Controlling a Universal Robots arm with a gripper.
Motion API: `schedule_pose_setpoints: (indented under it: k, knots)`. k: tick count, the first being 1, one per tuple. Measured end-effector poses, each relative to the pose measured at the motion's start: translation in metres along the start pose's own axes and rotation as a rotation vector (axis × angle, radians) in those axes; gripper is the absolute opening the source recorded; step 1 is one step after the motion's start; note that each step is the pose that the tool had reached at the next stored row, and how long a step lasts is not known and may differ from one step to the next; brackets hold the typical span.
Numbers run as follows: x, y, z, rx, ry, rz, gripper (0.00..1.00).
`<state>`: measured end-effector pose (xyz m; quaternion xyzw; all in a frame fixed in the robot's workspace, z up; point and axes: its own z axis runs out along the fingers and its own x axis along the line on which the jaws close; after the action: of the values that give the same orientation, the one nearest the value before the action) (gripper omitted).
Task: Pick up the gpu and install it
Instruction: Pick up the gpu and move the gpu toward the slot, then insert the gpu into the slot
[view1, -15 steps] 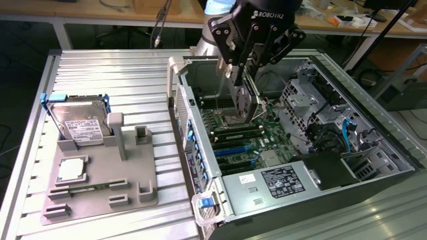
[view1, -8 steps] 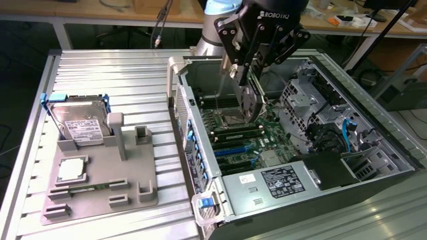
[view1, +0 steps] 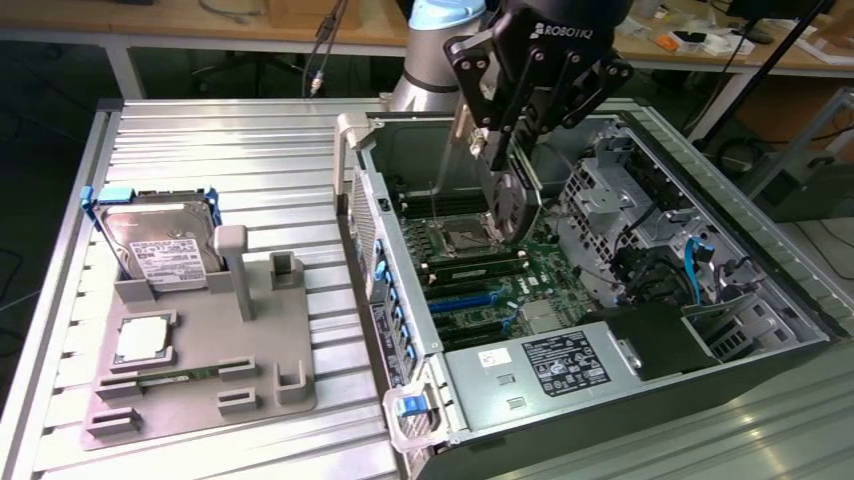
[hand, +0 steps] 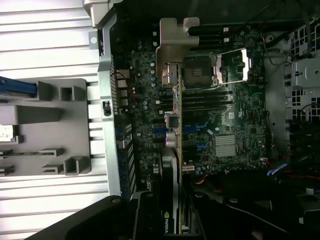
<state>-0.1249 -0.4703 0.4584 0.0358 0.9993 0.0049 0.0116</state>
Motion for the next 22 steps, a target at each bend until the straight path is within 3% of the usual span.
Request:
schedule_pose_setpoints:
  k: [22]
  knots:
    - [-0.0038, 0.0003, 0.0001, -0.0004, 0.0002, -0.016, 0.27]
